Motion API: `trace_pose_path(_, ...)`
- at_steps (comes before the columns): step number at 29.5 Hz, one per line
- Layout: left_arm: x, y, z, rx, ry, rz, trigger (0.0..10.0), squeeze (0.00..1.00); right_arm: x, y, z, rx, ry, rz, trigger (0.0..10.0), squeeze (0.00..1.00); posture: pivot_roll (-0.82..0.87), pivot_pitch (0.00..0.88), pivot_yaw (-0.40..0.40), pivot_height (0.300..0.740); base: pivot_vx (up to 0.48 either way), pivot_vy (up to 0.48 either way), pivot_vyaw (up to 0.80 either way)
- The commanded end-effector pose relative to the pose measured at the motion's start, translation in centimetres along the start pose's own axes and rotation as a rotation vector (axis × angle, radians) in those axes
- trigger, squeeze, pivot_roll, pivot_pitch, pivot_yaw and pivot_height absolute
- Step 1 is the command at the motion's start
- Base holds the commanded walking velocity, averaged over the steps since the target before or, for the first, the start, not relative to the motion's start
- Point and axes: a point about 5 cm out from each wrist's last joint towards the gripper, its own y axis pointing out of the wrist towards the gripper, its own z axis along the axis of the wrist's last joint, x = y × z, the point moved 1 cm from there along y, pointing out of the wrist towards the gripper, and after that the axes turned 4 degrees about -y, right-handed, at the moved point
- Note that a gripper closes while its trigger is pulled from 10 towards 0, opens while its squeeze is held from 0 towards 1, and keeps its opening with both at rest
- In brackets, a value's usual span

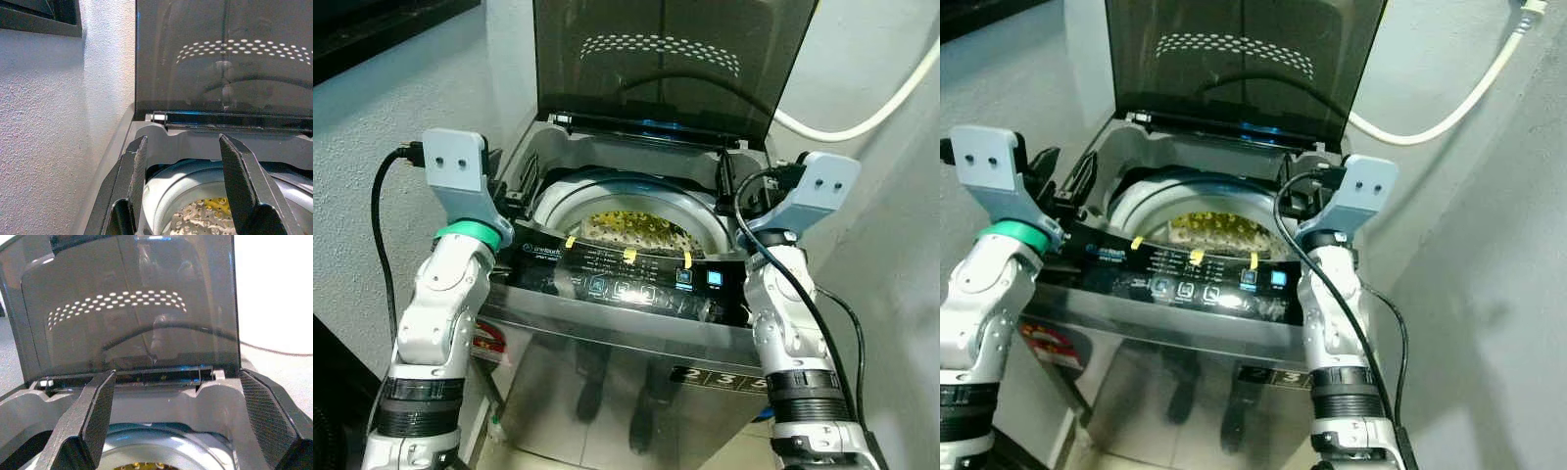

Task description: Clothes washing

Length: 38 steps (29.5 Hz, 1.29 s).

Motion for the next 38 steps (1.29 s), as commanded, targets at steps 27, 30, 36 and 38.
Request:
trace_pose_path(27,0.28,0.13,-0.34,-0.002,-0.005,-0.009,10.0,0.0,0.15,-0.05,-0.1,-0.002,-0.029,0.024,10.0,0.0,0.08,0.0,0.007,0.74,-0.159,0.0,0.0)
trace_pose_path(30,0.28,0.15,-0.35,-0.002,-0.004,-0.009,10.0,0.0,0.12,-0.05,-0.13,-0.003,-0.029,0.025,10.0,0.0,0.08,0.0,0.008,0.74,-0.376,0.0,0.0)
trace_pose_path(36,0.27,0.22,-0.34,-0.003,-0.004,-0.01,10.0,0.0,0.07,-0.06,-0.2,-0.005,-0.034,0.028,10.0,0.0,0.08,0.0,0.01,0.74,-0.377,0.0,0.0)
trace_pose_path(38,0.27,0.23,-0.35,-0.003,-0.005,-0.01,10.0,0.0,0.03,-0.09,-0.21,-0.005,-0.045,0.032,10.0,0.0,0.08,0.0,0.011,0.74,-0.375,0.0,0.0)
